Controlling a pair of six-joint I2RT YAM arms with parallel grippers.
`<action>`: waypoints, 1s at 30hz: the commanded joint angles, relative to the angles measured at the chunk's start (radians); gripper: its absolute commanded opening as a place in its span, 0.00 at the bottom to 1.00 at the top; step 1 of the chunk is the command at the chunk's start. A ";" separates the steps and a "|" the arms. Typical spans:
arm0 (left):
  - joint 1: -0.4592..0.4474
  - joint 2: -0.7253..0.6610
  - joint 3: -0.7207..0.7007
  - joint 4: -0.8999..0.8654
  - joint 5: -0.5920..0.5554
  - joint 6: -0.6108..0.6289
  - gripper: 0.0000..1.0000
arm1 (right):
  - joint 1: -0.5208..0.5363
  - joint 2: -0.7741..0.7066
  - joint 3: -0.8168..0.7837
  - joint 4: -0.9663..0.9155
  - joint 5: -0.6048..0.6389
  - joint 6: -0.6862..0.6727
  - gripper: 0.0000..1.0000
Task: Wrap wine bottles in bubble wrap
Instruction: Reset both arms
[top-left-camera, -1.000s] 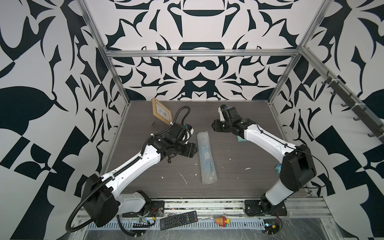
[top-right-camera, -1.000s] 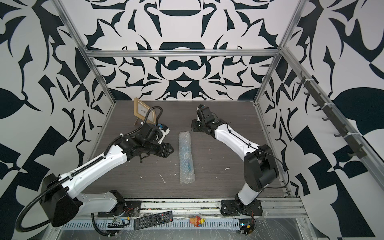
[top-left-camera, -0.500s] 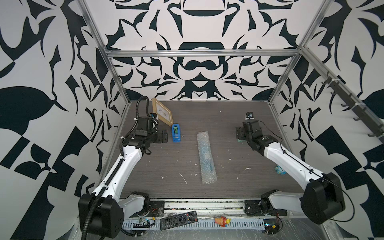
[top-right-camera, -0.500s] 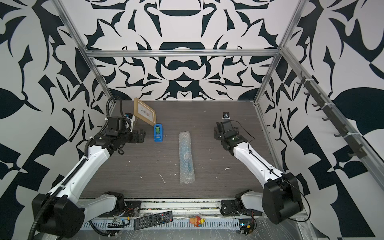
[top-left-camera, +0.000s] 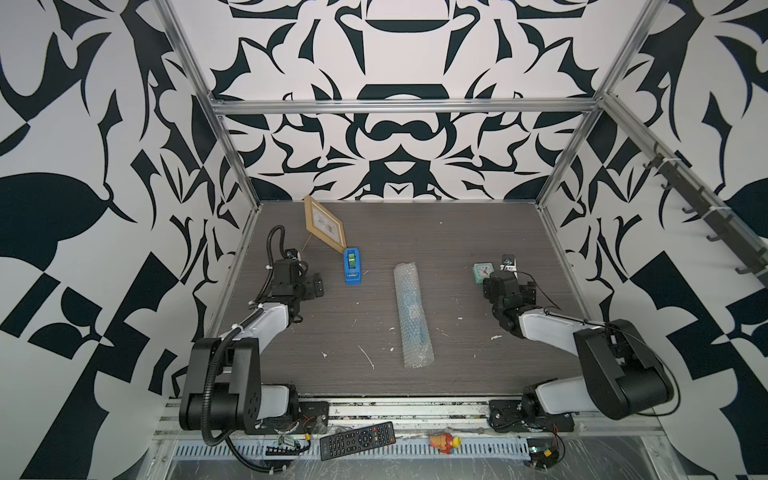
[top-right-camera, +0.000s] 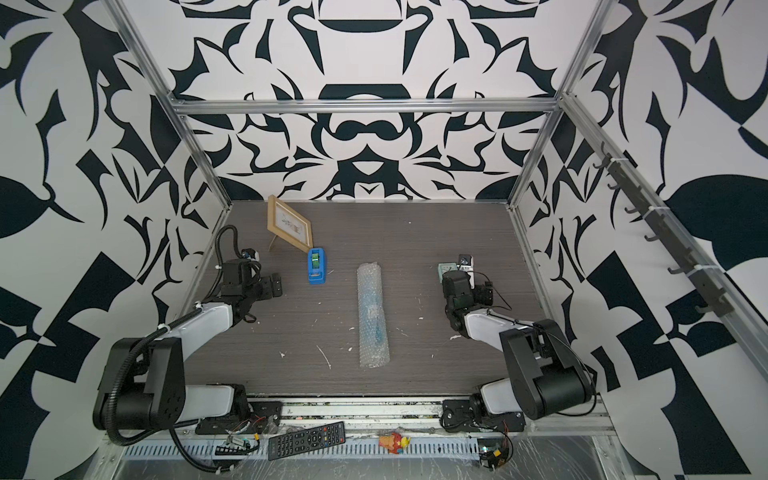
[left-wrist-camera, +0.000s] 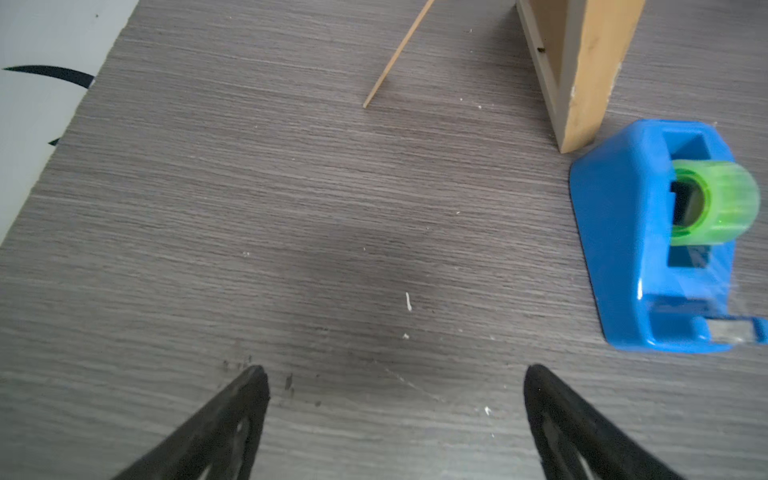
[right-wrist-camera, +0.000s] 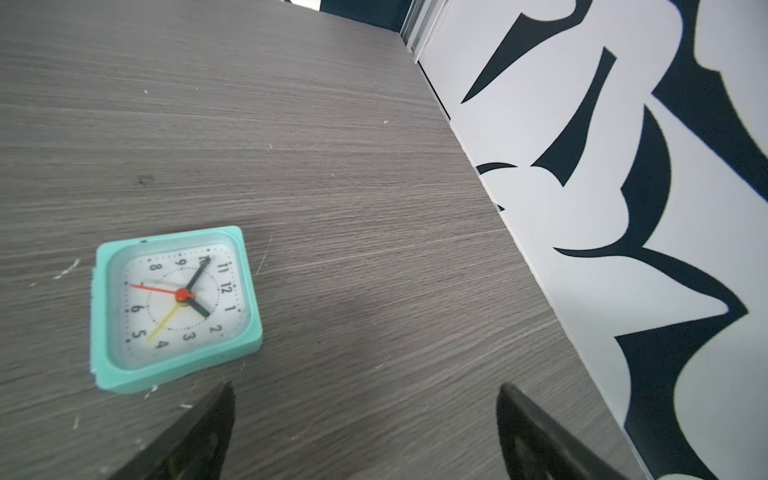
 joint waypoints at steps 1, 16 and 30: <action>0.005 0.020 -0.059 0.306 -0.029 0.013 0.99 | -0.012 -0.001 -0.044 0.296 -0.021 -0.058 0.99; 0.008 0.185 -0.218 0.791 0.065 0.091 0.99 | -0.079 0.144 -0.131 0.595 -0.209 -0.085 0.99; 0.008 0.205 -0.176 0.745 0.082 0.105 0.99 | -0.084 0.153 -0.103 0.556 -0.188 -0.077 0.99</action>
